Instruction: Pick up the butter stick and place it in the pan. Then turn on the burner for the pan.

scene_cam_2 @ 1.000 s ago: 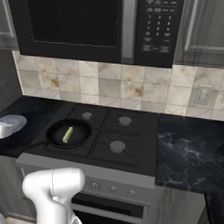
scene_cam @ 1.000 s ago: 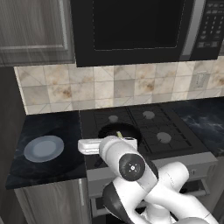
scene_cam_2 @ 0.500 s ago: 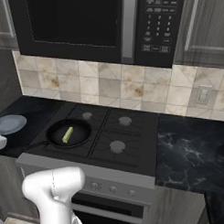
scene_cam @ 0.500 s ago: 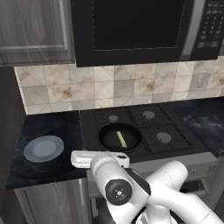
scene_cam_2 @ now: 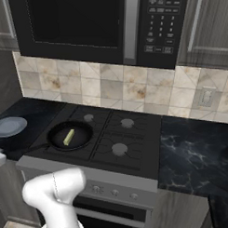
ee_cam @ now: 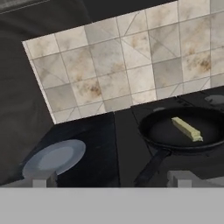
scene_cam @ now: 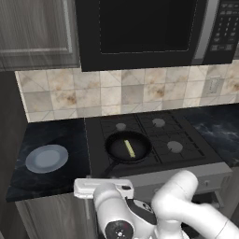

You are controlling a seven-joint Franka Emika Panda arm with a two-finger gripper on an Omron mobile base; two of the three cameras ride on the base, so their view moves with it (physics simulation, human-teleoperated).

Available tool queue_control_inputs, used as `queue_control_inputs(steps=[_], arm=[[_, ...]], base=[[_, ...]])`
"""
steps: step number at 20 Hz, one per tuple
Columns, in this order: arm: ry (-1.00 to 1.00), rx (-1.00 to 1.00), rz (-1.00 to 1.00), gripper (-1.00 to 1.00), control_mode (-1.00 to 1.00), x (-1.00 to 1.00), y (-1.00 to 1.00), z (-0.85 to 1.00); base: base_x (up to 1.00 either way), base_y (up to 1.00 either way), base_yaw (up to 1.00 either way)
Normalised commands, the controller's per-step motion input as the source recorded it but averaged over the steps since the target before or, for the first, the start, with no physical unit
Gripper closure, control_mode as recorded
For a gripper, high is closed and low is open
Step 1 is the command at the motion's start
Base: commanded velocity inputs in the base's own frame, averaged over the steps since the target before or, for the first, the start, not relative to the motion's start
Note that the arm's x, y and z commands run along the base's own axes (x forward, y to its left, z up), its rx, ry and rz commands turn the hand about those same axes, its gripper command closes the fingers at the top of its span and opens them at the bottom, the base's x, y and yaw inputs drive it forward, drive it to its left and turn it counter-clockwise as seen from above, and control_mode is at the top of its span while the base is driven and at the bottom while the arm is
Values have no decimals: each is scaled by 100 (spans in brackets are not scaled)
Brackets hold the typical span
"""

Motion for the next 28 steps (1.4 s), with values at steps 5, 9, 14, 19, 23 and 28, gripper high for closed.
queue_control_inputs(steps=[5, 9, 14, 19, 23, 28], arm=[[-7, 0, 6, -100, -100, 3, -22, -60], [-6, 0, 9, -100, -100, 0, -37, -45], [-7, 0, 5, -100, -100, 0, -28, -50], [-7, 0, 1, -100, -100, 0, -23, -48], [-6, 0, 0, -100, -100, 1, -9, -49], [-3, 0, 0, -100, -100, 9, 0, -37]], base=[[0, 0, 0], [0, 0, 0], [0, 0, 0], [0, 0, 0], [0, 0, 0], [0, 0, 0]])
